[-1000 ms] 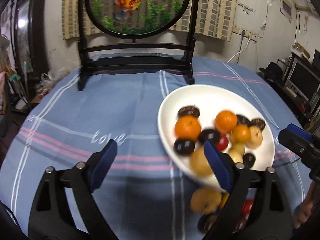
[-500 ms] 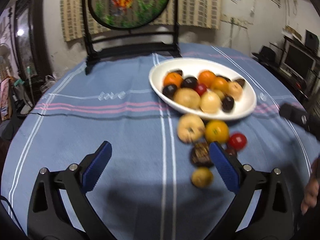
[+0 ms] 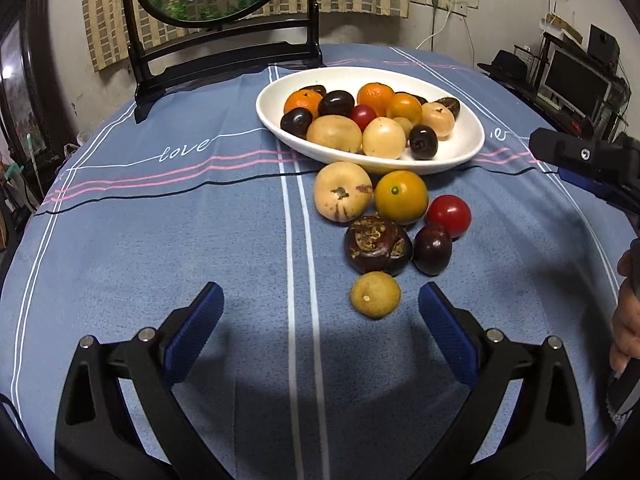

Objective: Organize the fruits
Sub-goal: 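Move the left tool back and grasp a small yellow fruit, then hold the yellow fruit in the left tool while the right tool grasps a red tomato, then lower the yellow fruit and tomato onto the plate and open both tools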

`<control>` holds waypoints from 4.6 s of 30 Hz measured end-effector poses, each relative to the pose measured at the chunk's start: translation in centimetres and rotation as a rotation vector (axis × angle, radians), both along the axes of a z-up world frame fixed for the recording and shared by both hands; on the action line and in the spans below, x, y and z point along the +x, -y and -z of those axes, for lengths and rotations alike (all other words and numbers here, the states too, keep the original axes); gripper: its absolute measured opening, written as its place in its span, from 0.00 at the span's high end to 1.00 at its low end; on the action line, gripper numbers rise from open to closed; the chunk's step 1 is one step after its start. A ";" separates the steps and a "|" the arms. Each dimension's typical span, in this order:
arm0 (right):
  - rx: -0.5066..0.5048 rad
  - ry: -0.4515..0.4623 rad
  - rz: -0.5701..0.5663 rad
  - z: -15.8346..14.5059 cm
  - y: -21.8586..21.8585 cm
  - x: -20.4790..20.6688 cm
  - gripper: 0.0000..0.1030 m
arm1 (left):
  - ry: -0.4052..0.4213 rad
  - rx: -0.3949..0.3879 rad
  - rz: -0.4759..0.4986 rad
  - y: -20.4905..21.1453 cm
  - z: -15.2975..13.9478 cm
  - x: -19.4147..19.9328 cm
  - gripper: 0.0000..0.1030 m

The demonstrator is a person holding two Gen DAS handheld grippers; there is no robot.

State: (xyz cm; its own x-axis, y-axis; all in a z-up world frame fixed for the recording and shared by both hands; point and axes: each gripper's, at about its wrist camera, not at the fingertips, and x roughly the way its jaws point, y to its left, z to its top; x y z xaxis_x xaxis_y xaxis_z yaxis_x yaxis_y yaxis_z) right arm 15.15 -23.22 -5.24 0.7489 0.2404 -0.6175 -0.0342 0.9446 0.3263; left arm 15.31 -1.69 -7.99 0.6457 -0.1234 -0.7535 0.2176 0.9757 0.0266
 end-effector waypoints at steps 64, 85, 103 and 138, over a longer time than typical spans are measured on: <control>-0.290 -0.118 -0.157 3.9 -5.4 3.0 0.17 | 0.052 -0.076 -0.019 -1.9 -1.3 0.9 0.75; -0.312 -0.097 -0.212 4.0 -6.7 4.9 0.64 | 0.045 -0.080 -0.019 -1.9 -1.2 0.9 0.75; -0.158 -0.078 -0.194 3.0 -4.3 3.9 0.70 | 0.036 -0.102 -0.011 -2.1 -1.2 1.1 0.75; -0.168 0.028 -0.079 -1.5 -1.2 19.1 0.70 | 0.145 -0.005 -0.099 4.3 -5.0 22.7 0.75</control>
State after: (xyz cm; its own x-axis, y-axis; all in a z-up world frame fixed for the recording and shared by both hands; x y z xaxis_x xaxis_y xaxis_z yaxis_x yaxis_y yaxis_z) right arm 34.28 -22.01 -3.79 0.7492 0.1943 -0.6331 -0.1169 0.9798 0.1623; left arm 38.01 -5.98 -2.96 0.7570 -0.0574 -0.6509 0.1146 0.9924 0.0457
